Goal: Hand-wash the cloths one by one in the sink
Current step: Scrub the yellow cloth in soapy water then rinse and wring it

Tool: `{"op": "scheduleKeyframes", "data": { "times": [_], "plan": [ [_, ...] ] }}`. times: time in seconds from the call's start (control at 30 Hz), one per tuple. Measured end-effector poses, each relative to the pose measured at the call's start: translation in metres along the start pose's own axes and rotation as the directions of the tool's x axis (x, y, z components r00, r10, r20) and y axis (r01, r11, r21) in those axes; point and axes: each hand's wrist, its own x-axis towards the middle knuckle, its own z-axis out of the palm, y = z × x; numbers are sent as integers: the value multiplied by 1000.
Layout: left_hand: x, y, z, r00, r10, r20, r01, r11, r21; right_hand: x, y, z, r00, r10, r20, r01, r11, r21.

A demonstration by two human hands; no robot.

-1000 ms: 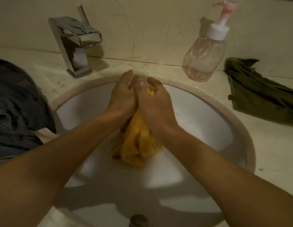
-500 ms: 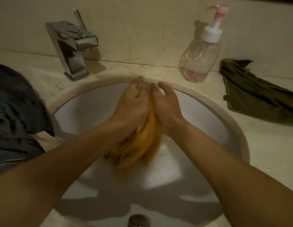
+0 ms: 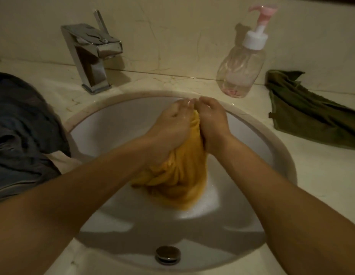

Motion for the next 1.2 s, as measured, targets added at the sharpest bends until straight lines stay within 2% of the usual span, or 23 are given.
{"op": "scheduleKeyframes", "data": {
  "times": [0.07, 0.17, 0.23, 0.3, 0.4, 0.5, 0.57, 0.6, 0.7, 0.73, 0.77, 0.8, 0.87, 0.9, 0.93, 0.97, 1.0, 1.03, 1.07, 1.13, 1.2],
  "plan": [
    [6, 2, -8, 999, 22, -34, -22, 1000, -12, -21, -15, 6, 999, -31, 24, 32, 999, -31],
    [17, -5, -26, 995, 62, -82, -62, 998, 6, -38, -16, 21, 981, -139, 133, 150, 986, -77],
    [16, -8, -27, 991, 74, -114, -78, 996, -36, -37, -15, 24, 979, -165, 121, 178, 979, -102],
    [6, -7, -18, 992, 74, -101, -77, 997, -31, -30, -17, 14, 989, -116, 96, 124, 989, -84],
    [-3, -6, -3, 987, 154, -40, -150, 985, 86, -19, -11, -1, 996, 27, 81, -37, 993, 116],
    [18, -12, -16, 984, 150, -97, -139, 984, 114, -24, -13, 4, 992, 40, 123, -57, 988, 144],
    [35, -20, -31, 979, 183, -88, -150, 944, 293, -28, -15, 11, 979, 20, 201, -39, 995, 89],
    [43, -25, -37, 977, 208, -43, -170, 886, 432, -29, -16, 12, 972, 2, 233, -10, 999, 36],
    [57, -41, -50, 994, 104, 41, -98, 628, 772, -27, -19, 2, 958, 43, 283, 12, 982, -190],
    [58, -45, -53, 997, 68, 45, -76, 565, 822, -24, -17, -4, 965, 58, 257, 37, 937, -348],
    [58, -47, -55, 998, 46, 33, -52, 514, 856, -21, -15, -9, 972, 59, 225, 76, 832, -549],
    [57, -48, -59, 1000, 30, 1, -15, 465, 885, -19, -14, -14, 979, 42, 201, 120, 677, -726],
    [55, -47, -64, 998, 55, -39, 18, 339, 941, -18, -17, -16, 971, -38, 234, 229, 404, -885],
    [53, -43, -63, 995, 97, -27, -6, 327, 945, -18, -21, -16, 947, -20, 320, 309, 328, -893],
    [50, -40, -60, 990, 142, 11, -64, 373, 925, -17, -22, -14, 898, 87, 431, 396, 265, -879],
    [47, -37, -55, 980, 178, 92, -164, 449, 878, -17, -22, -13, 827, 271, 493, 453, 200, -869],
    [48, -38, -50, 962, 170, 214, -271, 497, 825, -14, -15, -12, 752, 440, 491, 481, 142, -865],
    [47, -41, -45, 930, 98, 354, -354, 493, 795, -7, -6, -11, 696, 546, 466, 506, 87, -858],
    [46, -46, -41, 885, -16, 466, -400, 488, 776, 1, 6, -12, 677, 601, 425, 504, 42, -863],
    [45, -56, -37, 811, -186, 555, -417, 482, 771, 14, 26, -16, 732, 572, 371, 491, -65, -869],
    [46, -61, -34, 809, -259, 528, -418, 378, 826, 18, 37, -21, 784, 480, 393, 481, -71, -874]
  ]
}}
